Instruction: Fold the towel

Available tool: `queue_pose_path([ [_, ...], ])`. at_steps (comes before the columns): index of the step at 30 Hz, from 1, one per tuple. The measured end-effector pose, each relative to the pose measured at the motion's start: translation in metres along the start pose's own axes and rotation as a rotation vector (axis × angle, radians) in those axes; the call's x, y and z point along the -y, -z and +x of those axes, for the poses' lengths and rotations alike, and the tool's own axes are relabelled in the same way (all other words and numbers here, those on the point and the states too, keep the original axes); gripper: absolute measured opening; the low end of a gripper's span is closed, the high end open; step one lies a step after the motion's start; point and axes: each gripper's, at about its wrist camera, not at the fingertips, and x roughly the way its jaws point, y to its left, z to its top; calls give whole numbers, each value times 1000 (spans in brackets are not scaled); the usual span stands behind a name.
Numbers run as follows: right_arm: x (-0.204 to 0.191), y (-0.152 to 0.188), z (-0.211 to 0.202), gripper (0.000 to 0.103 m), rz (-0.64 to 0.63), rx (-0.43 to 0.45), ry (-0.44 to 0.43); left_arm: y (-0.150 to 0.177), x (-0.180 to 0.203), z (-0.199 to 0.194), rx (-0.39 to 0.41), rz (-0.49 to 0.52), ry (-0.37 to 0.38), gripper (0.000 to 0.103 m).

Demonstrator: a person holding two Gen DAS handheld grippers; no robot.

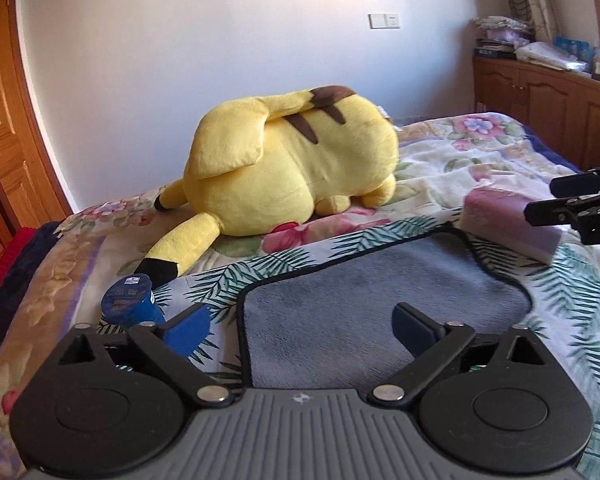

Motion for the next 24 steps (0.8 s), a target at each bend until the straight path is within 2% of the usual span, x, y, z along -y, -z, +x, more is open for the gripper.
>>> queue_pose_path([
  [5, -7, -2, -27, 61, -4, 0, -15, -3, 5, -31, 12, -3, 1, 103],
  [10, -15, -3, -53, 68, -5, 11, -19, -6, 10, -60, 15, 6, -4, 103],
  [16, -17, -3, -82, 90, 24, 29, -16, -7, 16, -95, 25, -4, -21, 103],
  [18, -15, -4, -91, 102, 42, 40, -7, -7, 18, -105, 24, -11, -16, 103],
  [24, -12, -9, -115, 103, 46, 65, 20, -7, 25, -135, 31, -23, -21, 103],
])
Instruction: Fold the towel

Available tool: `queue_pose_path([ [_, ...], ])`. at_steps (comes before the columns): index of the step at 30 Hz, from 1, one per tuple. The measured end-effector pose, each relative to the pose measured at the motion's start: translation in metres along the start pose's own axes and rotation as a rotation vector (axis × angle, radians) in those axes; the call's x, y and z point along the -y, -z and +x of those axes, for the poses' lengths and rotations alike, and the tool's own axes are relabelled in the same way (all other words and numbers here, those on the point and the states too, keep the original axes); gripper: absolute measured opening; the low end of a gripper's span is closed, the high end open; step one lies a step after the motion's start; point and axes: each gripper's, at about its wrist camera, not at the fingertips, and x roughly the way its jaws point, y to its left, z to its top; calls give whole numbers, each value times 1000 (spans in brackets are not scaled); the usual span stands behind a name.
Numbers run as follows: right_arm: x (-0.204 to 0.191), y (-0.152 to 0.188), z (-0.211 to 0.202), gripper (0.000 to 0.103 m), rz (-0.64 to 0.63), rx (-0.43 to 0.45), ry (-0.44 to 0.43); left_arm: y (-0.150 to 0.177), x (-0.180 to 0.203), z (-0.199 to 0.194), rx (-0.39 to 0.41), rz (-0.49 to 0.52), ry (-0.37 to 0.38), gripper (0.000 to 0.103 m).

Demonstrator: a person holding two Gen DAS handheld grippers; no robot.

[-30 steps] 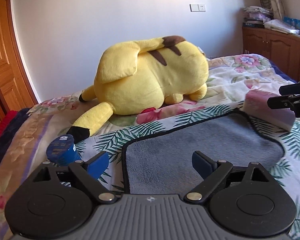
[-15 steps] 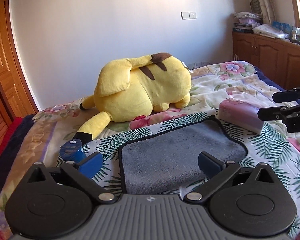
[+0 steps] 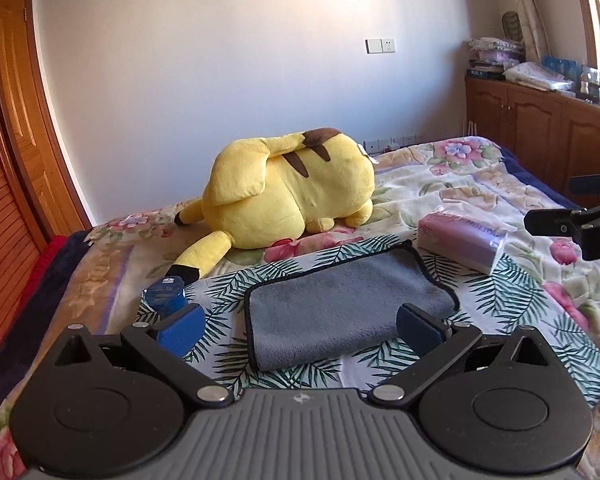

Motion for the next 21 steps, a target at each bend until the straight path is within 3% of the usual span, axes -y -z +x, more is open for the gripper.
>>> queue_pose_path([
  [21, -9, 19, -64, 103, 24, 13, 3, 38, 22, -61, -19, -8, -1, 103],
])
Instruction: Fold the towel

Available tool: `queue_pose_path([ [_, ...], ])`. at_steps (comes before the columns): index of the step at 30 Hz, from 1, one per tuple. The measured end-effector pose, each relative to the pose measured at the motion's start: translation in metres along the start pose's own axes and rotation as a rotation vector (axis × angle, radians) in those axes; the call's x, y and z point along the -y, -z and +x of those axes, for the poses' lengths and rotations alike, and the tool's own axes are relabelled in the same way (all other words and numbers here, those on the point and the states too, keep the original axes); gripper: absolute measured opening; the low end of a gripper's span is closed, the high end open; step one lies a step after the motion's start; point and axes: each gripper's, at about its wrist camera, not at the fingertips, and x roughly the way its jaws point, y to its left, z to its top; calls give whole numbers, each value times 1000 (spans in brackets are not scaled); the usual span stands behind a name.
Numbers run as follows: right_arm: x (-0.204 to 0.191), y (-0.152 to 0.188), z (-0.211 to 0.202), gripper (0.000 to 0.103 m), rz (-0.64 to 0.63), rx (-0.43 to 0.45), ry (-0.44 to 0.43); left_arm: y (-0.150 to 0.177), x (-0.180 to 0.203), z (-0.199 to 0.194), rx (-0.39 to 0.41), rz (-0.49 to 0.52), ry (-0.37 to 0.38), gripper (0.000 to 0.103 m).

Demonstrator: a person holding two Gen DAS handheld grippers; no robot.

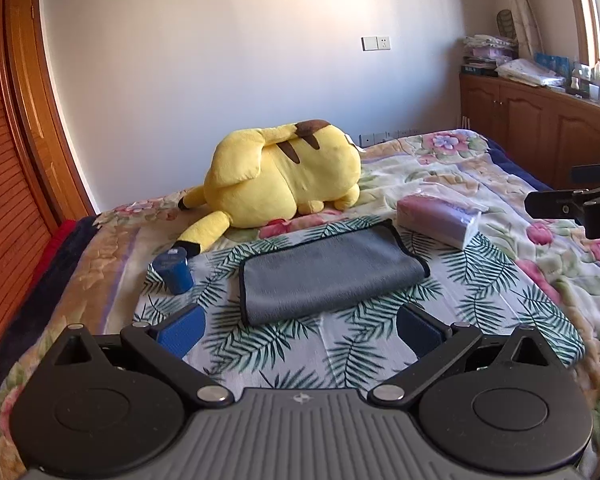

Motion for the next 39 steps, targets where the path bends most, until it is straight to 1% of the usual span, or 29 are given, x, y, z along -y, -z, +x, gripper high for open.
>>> queue_pose_path([
  [9, -12, 12, -19, 103, 10, 4, -20, 28, 4, -9, -19, -22, 5, 103],
  [13, -15, 21, -22, 103, 25, -8, -32, 38, 3, -8, -32, -43, 13, 103],
  [16, -16, 29, -22, 103, 43, -20, -38, 47, 6, -8, -39, -40, 7, 103],
  [23, -21, 49, -23, 103, 46, -46, -24, 65, 12, -6, -58, -44, 10, 103],
  [29, -20, 68, -25, 103, 79, -74, -10, 76, 17, -7, -58, -61, 13, 103],
  [39, -21, 87, -34, 103, 87, -90, 2, 91, 17, -18, -52, -110, 0, 103],
])
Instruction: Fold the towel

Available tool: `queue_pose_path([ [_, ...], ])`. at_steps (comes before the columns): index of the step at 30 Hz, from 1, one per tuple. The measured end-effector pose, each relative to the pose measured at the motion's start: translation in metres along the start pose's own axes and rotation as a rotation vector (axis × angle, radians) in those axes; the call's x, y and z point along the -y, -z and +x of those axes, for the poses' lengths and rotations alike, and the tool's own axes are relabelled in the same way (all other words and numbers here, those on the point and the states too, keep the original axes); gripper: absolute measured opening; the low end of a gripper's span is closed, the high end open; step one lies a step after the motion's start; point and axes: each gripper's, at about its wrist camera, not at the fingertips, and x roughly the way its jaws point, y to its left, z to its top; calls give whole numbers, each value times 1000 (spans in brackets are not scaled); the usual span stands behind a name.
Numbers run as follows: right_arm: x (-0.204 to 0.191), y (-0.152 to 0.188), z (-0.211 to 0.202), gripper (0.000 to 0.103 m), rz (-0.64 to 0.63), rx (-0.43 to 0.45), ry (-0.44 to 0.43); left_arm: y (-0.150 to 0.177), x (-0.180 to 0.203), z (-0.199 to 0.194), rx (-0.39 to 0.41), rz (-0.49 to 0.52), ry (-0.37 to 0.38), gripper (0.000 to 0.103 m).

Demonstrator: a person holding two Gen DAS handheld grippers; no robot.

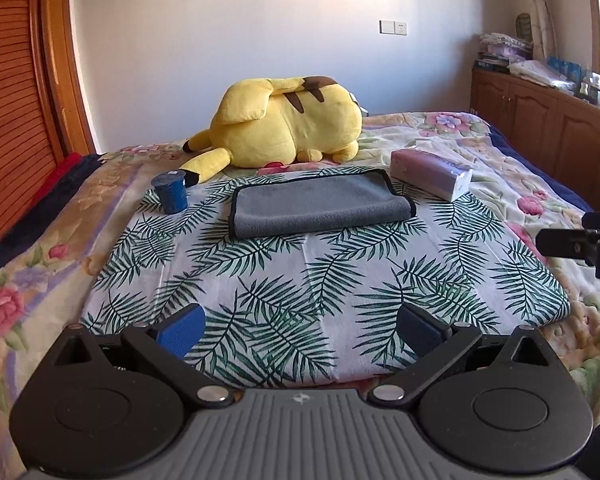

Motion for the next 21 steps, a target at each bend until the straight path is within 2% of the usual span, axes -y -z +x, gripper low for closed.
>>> queue_pose_path([
  [14, -14, 18, -12, 103, -48, 23, 17, 24, -9, -12, 21, -76, -38, 103],
  [21, -13, 23, -9, 103, -58, 29, 31, 26, -7, -10, 44, -56, -57, 103],
])
